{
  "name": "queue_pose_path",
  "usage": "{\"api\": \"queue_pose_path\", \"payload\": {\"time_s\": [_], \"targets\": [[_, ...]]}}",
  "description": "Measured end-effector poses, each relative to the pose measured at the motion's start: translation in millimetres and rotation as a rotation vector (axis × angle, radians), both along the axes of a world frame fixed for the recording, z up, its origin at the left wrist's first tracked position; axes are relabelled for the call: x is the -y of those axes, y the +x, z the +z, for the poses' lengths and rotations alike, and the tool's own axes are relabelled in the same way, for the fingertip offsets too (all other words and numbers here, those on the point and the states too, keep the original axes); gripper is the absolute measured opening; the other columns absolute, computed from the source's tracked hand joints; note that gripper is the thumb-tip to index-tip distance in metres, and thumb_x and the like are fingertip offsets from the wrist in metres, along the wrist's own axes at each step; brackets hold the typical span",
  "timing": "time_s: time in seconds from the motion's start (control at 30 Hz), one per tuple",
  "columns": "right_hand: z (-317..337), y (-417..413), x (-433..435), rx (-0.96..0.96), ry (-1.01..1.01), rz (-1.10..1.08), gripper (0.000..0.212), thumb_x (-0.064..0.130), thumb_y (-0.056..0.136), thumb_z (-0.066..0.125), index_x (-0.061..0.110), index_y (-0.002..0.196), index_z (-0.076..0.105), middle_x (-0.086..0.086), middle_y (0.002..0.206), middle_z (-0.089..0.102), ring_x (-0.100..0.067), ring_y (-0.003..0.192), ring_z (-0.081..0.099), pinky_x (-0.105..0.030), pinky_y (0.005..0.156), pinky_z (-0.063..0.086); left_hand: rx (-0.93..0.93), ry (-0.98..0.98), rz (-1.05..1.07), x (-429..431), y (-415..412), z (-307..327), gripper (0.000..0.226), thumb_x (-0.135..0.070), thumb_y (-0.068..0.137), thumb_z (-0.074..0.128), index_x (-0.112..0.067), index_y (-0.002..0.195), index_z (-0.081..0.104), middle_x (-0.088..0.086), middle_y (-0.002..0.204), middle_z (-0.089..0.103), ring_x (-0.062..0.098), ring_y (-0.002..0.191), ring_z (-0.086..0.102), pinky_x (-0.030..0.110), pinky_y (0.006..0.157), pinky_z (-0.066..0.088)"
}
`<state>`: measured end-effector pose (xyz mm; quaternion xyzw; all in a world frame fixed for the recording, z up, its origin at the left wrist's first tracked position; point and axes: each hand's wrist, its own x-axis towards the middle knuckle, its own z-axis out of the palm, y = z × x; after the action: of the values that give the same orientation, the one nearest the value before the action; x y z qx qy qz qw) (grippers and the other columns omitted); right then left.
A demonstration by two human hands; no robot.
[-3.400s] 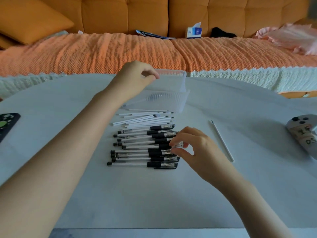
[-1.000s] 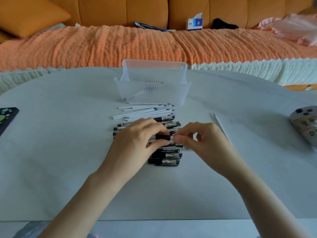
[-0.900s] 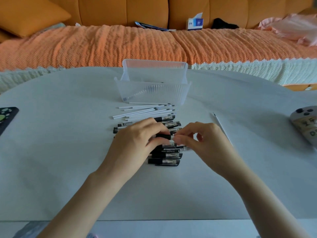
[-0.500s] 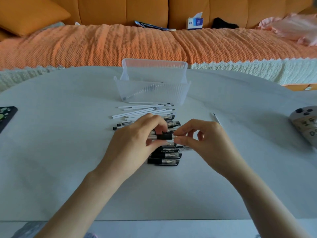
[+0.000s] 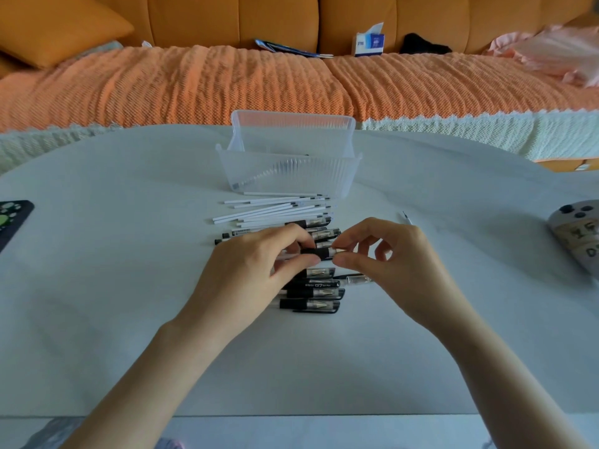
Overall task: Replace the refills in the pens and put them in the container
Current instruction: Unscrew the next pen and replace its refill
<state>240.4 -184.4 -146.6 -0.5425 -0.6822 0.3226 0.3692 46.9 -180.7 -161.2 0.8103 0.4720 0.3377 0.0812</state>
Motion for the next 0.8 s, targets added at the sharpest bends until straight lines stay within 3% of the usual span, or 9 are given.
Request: {"api": "queue_pose_path", "payload": {"time_s": [0.07, 0.2, 0.3, 0.43, 0.57, 0.67, 0.8], "targets": [[0, 0, 0, 0.006, 0.003, 0.001, 0.012, 0.015, 0.074, 0.075, 0.025, 0.075, 0.069, 0.020, 0.070, 0.063, -0.001, 0.062, 0.050, -0.010, 0.057, 0.036, 0.007, -0.009, -0.018, -2, 0, -2, 0.029, -0.055, 0.082, 0.051, -0.030, 0.091, 0.064, -0.020, 0.082, 0.063, 0.003, 0.077, 0.055, 0.017, 0.062, 0.042], [-2, -1, -1, 0.018, 0.004, 0.000, 0.013, 0.016, 0.074, 0.075, 0.027, 0.074, 0.068, 0.019, 0.072, 0.064, -0.001, 0.064, 0.051, -0.011, 0.057, 0.036, -0.030, -0.001, -0.020, -3, -1, -2, 0.028, -0.048, 0.075, 0.065, -0.031, 0.097, 0.062, -0.027, 0.088, 0.052, -0.004, 0.077, 0.048, 0.005, 0.061, 0.035], [-2, 0, -1, 0.016, 0.007, 0.001, 0.013, 0.016, 0.074, 0.075, 0.027, 0.074, 0.068, 0.019, 0.073, 0.064, -0.001, 0.065, 0.051, -0.011, 0.058, 0.036, -0.008, -0.004, 0.004, -1, 0, -1, 0.020, -0.042, 0.078, 0.068, -0.032, 0.092, 0.059, -0.025, 0.083, 0.056, 0.005, 0.073, 0.053, 0.014, 0.059, 0.041], [-1, 4, -3, 0.023, 0.026, -0.015, 0.016, 0.016, 0.074, 0.076, 0.030, 0.074, 0.067, 0.020, 0.073, 0.064, -0.002, 0.064, 0.051, -0.011, 0.057, 0.036, 0.042, -0.067, -0.016, -2, -3, -1, 0.025, -0.051, 0.081, 0.054, -0.031, 0.087, 0.065, -0.019, 0.075, 0.065, 0.001, 0.078, 0.058, 0.019, 0.067, 0.043], [-1, 11, -4, 0.035, 0.033, -0.063, 0.010, 0.020, 0.076, 0.074, 0.028, 0.075, 0.068, 0.014, 0.073, 0.065, -0.001, 0.064, 0.050, -0.010, 0.058, 0.036, 0.048, -0.072, 0.009, -5, -7, -2, 0.028, -0.053, 0.081, 0.047, -0.032, 0.088, 0.065, -0.020, 0.077, 0.067, 0.001, 0.075, 0.060, 0.024, 0.064, 0.048], [-3, 16, -6, 0.138, 0.037, -0.100, 0.003, 0.025, 0.079, 0.071, 0.026, 0.078, 0.068, 0.015, 0.074, 0.065, 0.000, 0.065, 0.049, -0.009, 0.059, 0.036, 0.054, -0.077, 0.033, -7, -8, -3, 0.027, -0.053, 0.082, 0.047, -0.032, 0.088, 0.063, -0.020, 0.075, 0.066, 0.000, 0.071, 0.061, 0.027, 0.064, 0.051], [-10, 16, -6, 0.389, 0.035, -0.074, 0.006, 0.038, 0.081, 0.066, 0.033, 0.078, 0.067, 0.017, 0.074, 0.059, -0.001, 0.071, 0.047, -0.016, 0.061, 0.033, 0.067, -0.088, 0.067, -6, -7, -4, 0.022, -0.049, 0.082, 0.052, -0.030, 0.087, 0.062, -0.020, 0.074, 0.064, 0.001, 0.070, 0.057, 0.018, 0.061, 0.044]]}}
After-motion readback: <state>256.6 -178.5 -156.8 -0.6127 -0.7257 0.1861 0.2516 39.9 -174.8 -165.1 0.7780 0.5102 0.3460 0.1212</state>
